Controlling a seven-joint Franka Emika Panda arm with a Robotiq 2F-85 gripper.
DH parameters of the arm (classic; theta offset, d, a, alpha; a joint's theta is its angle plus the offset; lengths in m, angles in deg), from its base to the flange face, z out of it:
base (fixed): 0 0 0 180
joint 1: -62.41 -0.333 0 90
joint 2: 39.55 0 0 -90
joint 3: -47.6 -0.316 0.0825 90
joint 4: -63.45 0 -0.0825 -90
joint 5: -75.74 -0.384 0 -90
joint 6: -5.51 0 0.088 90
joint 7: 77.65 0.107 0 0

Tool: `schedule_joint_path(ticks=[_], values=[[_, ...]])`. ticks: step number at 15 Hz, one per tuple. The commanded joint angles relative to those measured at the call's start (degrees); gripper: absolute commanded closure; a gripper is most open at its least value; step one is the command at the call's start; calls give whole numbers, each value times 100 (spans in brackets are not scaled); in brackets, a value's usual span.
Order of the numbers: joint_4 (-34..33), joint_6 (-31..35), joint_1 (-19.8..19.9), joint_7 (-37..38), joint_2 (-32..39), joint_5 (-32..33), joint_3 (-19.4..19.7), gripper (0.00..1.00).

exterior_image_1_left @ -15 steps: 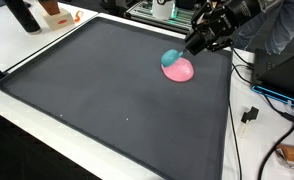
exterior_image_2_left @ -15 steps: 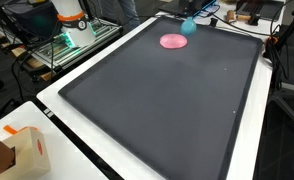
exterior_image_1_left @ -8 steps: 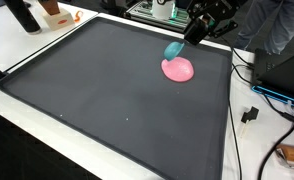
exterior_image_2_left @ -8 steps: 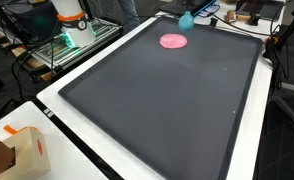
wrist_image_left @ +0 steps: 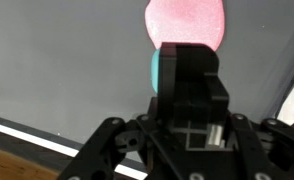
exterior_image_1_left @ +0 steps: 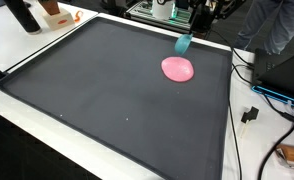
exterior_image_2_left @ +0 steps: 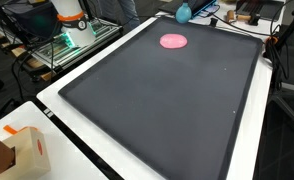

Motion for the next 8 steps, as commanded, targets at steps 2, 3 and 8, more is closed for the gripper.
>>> schedule_joint_path(ticks=[2,3,8], values=[[747,541,237,-1195,-817,-1289,125,74],[835,574,274,-1442,-922,-1553,151,74],[1146,451,385,-2473,-1334,-2684,313,74]])
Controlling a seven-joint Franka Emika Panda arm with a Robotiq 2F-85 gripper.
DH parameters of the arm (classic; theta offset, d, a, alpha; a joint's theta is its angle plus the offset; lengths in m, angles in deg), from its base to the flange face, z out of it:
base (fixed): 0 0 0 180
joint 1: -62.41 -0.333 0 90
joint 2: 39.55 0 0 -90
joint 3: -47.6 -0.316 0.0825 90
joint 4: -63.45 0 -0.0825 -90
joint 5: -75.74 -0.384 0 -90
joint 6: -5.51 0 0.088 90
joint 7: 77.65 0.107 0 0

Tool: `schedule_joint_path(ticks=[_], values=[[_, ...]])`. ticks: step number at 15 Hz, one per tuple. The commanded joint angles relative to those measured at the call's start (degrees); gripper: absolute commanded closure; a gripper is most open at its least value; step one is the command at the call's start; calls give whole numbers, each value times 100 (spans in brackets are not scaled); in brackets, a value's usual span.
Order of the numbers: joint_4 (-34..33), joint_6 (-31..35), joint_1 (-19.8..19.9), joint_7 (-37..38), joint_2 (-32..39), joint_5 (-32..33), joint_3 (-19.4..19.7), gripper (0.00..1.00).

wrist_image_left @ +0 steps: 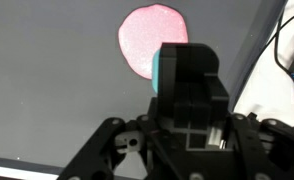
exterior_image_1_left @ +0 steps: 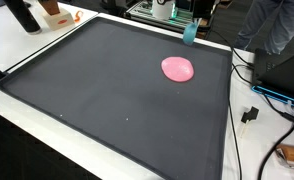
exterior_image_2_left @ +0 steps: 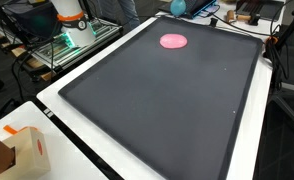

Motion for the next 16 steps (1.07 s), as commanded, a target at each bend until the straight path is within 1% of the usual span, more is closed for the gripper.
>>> schedule_joint_path(ticks=[1,3,5,6,7,12,13,14,16], values=[[437,67,75,-782,-479,-848,127,74],[531,66,82,-1161,-600,-1254,210,74],[627,78,102,-1398,-704,-1473,275,74],[327,-15,108,-1108,-414,-1178,183,74],[343,-15,117,-1148,-438,-1197,197,49],[330,-15,118,-1147,-396,-1195,185,49],[321,-91,105,-1345,-384,-1362,228,74],[336,-70,114,-1533,-360,-1521,285,74],[440,61,138,-2345,-323,-2317,506,74]])
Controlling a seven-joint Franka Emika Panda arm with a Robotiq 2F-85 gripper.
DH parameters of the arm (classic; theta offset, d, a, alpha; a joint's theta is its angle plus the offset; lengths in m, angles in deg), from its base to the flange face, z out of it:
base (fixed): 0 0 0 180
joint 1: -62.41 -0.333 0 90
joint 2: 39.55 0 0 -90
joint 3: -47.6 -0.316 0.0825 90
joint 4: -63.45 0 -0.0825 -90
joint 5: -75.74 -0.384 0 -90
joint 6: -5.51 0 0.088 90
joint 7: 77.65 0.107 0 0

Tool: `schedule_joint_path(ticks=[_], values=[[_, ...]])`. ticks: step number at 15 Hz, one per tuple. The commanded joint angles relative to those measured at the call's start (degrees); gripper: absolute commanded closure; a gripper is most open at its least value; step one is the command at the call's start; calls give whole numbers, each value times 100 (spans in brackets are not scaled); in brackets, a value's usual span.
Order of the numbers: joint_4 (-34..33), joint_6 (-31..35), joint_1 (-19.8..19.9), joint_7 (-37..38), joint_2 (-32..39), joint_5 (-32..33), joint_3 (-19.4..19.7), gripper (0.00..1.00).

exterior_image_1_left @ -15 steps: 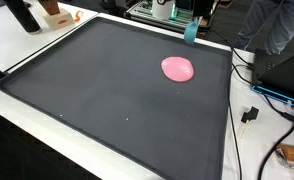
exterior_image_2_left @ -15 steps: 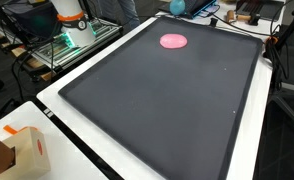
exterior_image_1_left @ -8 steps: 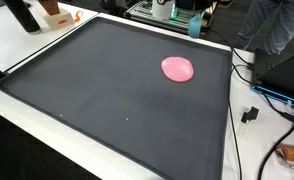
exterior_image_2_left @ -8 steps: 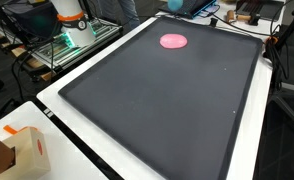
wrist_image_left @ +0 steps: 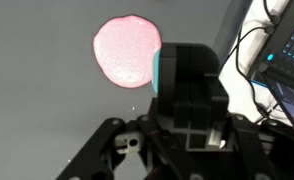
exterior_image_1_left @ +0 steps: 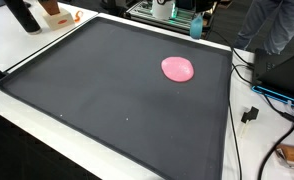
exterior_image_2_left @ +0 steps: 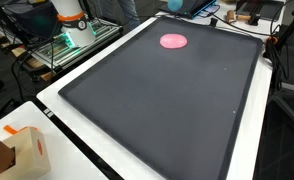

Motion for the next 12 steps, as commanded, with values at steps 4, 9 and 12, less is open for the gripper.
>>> schedule_joint_path(ticks=[4,9,12], values=[[250,-5,209,-2571,174,-2200,593,74],[498,-123,500,-3972,562,-3419,773,74],[607,-177,671,-4563,836,-3855,765,74]])
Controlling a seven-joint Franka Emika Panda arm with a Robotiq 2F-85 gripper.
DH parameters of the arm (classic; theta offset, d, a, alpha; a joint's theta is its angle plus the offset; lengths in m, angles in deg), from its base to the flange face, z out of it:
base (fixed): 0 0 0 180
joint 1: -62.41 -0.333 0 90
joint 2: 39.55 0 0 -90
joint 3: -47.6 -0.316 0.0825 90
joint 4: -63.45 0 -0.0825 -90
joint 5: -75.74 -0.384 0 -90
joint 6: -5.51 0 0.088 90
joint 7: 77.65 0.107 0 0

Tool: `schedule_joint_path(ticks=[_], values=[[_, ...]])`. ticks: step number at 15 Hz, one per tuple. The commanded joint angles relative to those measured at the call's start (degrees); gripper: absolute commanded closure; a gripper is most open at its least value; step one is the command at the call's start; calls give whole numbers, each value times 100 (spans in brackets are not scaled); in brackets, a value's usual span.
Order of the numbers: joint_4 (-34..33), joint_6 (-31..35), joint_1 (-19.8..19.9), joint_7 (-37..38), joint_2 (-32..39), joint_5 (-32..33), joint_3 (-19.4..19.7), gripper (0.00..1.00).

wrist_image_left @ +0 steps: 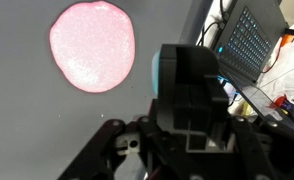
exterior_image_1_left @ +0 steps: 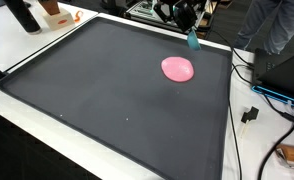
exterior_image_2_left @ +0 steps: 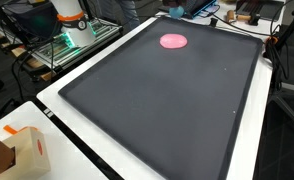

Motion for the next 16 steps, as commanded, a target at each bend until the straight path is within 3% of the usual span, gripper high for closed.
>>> schedule_joint_path(ticks=[1,16], values=[[141,-130,214,-659,277,-603,-9,74],[80,-117,670,-1558,1339,-1507,-31,74]])
